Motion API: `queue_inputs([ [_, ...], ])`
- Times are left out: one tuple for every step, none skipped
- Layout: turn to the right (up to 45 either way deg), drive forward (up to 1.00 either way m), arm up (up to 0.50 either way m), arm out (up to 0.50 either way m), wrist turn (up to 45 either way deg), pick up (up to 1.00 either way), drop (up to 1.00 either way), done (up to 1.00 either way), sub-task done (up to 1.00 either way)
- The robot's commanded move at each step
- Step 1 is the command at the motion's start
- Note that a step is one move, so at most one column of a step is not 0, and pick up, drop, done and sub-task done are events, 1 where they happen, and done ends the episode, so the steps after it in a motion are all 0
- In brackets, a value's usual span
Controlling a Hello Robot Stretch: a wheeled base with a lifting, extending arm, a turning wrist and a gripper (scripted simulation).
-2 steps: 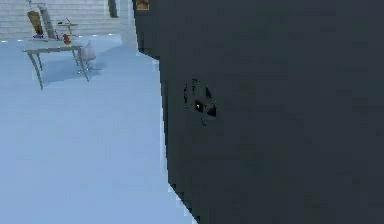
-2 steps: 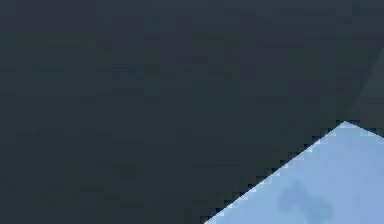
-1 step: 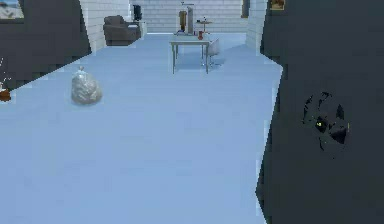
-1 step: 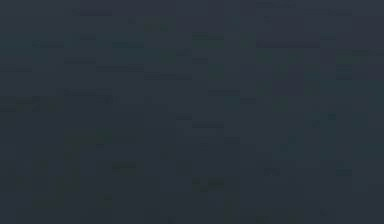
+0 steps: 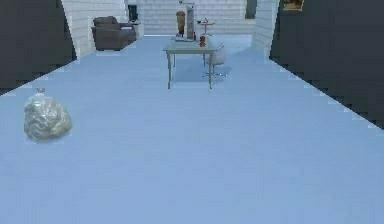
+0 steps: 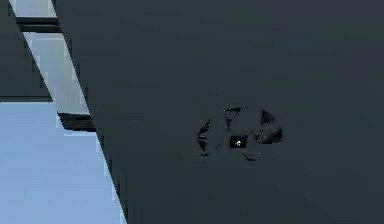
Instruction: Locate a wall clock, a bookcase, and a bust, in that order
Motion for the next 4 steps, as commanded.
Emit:
queue_inputs([
  [0.0,0.50,0.00,0.00,0.0,0.00,0.00,0.00,0.00],
  [18.0,0.00,0.00,0.00,0.0,0.00,0.00,0.00,0.00],
  [0.0,1.00,0.00,0.00,0.0,0.00,0.00,0.00,0.00],
  [3.0,0.00,0.00,0.00,0.0,0.00,0.00,0.00,0.00],
])
